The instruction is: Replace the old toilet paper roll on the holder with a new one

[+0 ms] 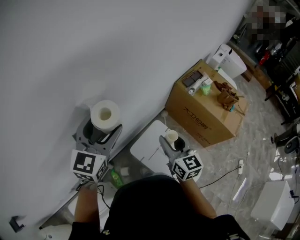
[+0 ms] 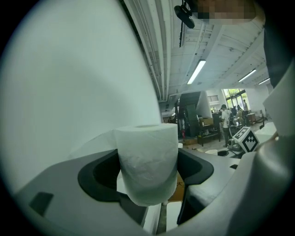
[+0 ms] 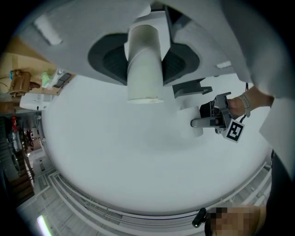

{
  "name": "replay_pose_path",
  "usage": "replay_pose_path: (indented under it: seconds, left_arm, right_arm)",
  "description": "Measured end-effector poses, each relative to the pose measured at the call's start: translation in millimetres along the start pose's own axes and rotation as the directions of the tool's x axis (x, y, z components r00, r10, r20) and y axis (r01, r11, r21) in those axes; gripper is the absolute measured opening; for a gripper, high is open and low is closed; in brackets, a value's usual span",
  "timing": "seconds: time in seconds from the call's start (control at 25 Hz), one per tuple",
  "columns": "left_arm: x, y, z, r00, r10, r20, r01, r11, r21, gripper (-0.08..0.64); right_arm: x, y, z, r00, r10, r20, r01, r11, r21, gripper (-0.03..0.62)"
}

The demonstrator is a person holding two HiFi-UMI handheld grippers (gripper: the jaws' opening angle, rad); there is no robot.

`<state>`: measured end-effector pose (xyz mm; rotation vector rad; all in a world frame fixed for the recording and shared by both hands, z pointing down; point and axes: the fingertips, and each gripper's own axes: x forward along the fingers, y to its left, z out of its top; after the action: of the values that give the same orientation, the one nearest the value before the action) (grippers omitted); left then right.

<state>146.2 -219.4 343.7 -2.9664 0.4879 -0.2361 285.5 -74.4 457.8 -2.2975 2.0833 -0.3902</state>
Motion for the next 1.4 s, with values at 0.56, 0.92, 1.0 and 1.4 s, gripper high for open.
replay_pose_path:
  seconds: [0.56,0.92,1.0,1.4]
  left_arm:
    - [-34.9,44.0,-52.3,0.983,0.140,-0.116,-0.144,0.989,-0.028,0.382]
    - [-57.3,65.1,-72.6,0.965,0.233,-0.123,-0.237,0.972,-0.015,0.382]
    - [-59.6,67.8,-76.2,0.961,0.249,-0.123,-0.252,0.968,-0.011,0.382]
    - [-62.7,79.3,-95.1,0.954,0.282,-0.105,-0.290,0.954,-0.075,0.382]
  right_arm:
    - [23.2,21.8,-11.2,0.996,0.078,-0.039,-0.078,0.997,-0.001,0.190]
    - [23.0,33.4,-13.4,0.994,0.096,-0.042,-0.097,0.995,-0.011,0.190]
    - [20.3,33.8,-13.8,0.995,0.094,-0.041,-0.094,0.995,-0.011,0.190]
    - [10.3,32.8,-14.7,0.997,0.073,-0.031,-0.073,0.997,-0.013,0.190]
